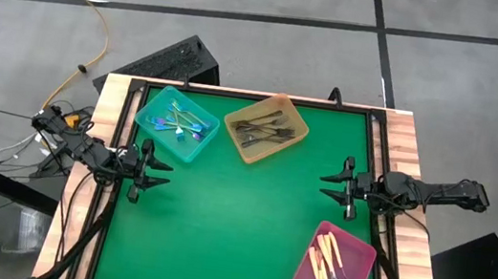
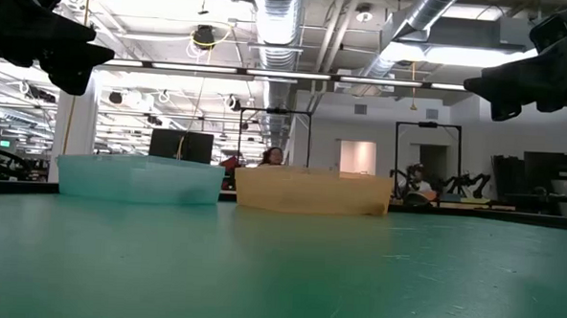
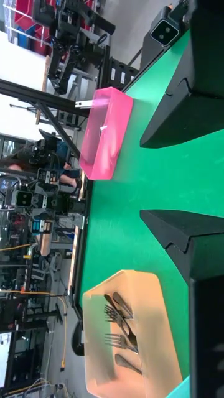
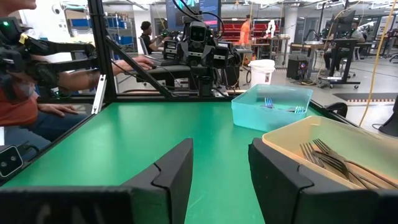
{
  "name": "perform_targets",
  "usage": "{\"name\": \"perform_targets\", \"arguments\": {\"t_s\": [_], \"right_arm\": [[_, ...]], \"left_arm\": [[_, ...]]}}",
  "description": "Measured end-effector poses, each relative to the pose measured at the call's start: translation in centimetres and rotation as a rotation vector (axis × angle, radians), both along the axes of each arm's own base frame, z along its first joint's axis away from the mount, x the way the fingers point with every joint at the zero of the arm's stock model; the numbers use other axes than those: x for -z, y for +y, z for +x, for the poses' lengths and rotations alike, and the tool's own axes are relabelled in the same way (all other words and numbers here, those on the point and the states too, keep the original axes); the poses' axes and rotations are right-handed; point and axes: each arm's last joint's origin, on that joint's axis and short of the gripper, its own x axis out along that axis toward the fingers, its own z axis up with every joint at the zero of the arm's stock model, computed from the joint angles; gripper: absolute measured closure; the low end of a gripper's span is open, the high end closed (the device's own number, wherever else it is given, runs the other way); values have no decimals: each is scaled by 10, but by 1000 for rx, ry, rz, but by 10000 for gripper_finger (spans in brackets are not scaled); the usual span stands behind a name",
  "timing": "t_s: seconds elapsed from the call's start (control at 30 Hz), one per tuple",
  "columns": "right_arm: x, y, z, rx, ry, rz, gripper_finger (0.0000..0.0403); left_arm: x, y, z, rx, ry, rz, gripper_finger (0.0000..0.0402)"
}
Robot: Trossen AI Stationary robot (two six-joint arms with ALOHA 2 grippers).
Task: Sort silverware by color (type)
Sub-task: Return to Home Position
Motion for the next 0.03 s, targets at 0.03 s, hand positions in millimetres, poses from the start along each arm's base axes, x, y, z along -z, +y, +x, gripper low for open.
{"name": "perform_targets", "arguments": {"t_s": [0.03], "right_arm": [[0,0,0,0,0,0,227]], "left_arm": [[0,0,0,0,0,0,246]]}}
